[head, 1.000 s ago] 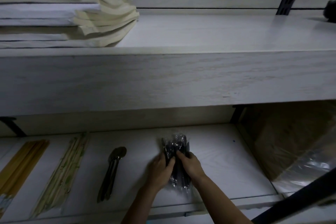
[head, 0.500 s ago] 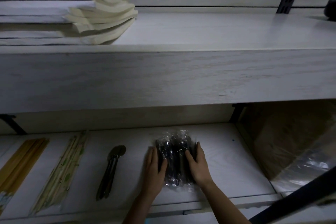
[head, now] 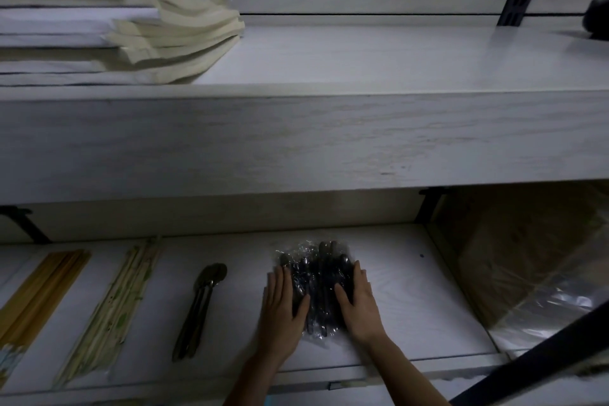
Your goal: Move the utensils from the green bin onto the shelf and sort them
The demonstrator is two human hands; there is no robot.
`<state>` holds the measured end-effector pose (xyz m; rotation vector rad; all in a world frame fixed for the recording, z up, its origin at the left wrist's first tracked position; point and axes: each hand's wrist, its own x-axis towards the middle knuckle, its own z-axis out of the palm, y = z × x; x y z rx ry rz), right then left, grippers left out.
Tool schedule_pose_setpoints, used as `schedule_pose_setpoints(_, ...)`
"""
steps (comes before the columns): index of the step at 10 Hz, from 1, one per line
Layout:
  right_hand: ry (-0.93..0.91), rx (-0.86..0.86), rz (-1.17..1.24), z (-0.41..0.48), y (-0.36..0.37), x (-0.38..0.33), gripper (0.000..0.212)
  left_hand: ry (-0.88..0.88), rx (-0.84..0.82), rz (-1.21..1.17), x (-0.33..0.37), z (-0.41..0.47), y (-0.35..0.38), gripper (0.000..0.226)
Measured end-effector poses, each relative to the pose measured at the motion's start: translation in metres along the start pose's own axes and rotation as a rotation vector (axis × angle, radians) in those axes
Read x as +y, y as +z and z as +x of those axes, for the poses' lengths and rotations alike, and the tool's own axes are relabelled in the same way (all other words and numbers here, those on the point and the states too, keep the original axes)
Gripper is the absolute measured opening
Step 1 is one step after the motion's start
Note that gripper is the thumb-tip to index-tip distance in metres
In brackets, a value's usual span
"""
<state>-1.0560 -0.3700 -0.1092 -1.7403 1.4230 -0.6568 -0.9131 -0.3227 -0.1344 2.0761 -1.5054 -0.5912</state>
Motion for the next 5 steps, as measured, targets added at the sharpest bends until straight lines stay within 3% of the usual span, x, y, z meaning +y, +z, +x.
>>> schedule_pose_setpoints(3,0.014,-0.079,0.187,0.002,-0.025,0.006,0.047,-0.013,0.09,-0.212,-0.005,-0.008,-0.012,0.059)
schedule_pose_setpoints(5,-0.01,-0.001,0.099,0.007,-0.048,0.006,0.04,0.005,0.197,-0.284,-0.008,-0.006,-0.035,0.037)
